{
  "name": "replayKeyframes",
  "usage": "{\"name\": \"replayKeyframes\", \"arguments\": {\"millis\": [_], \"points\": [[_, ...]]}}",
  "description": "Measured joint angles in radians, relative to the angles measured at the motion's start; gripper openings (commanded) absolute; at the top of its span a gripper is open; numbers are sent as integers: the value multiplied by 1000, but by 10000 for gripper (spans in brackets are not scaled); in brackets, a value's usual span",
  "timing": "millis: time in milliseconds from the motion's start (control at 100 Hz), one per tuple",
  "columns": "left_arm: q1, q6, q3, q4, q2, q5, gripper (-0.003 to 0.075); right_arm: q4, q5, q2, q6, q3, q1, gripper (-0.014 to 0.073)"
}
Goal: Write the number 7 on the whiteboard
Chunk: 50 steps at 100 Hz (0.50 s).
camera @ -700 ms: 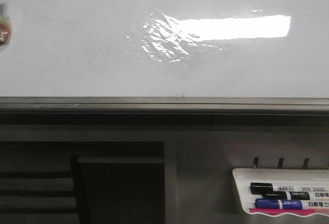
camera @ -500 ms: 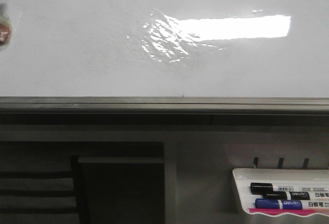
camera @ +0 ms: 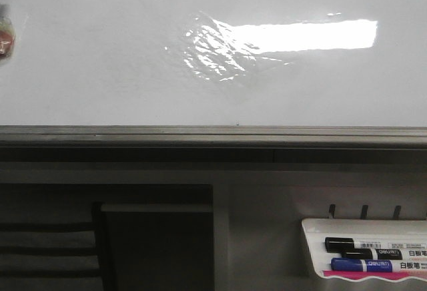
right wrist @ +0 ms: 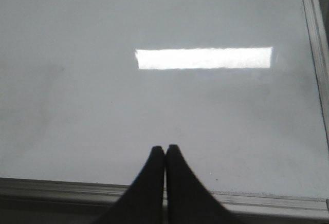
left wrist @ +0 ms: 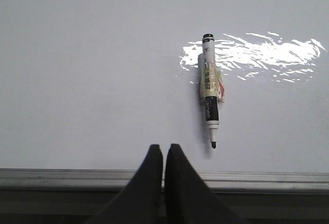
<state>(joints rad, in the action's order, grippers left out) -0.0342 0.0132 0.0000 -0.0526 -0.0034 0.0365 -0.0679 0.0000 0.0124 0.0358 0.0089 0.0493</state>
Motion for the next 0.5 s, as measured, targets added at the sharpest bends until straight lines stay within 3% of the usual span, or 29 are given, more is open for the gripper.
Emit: {"name": "replayKeyframes", "arguments": {"millis": [500], "points": [[0, 0, -3, 0, 0, -72, -20, 2, -44, 0, 0, 0, 0, -71]]}}
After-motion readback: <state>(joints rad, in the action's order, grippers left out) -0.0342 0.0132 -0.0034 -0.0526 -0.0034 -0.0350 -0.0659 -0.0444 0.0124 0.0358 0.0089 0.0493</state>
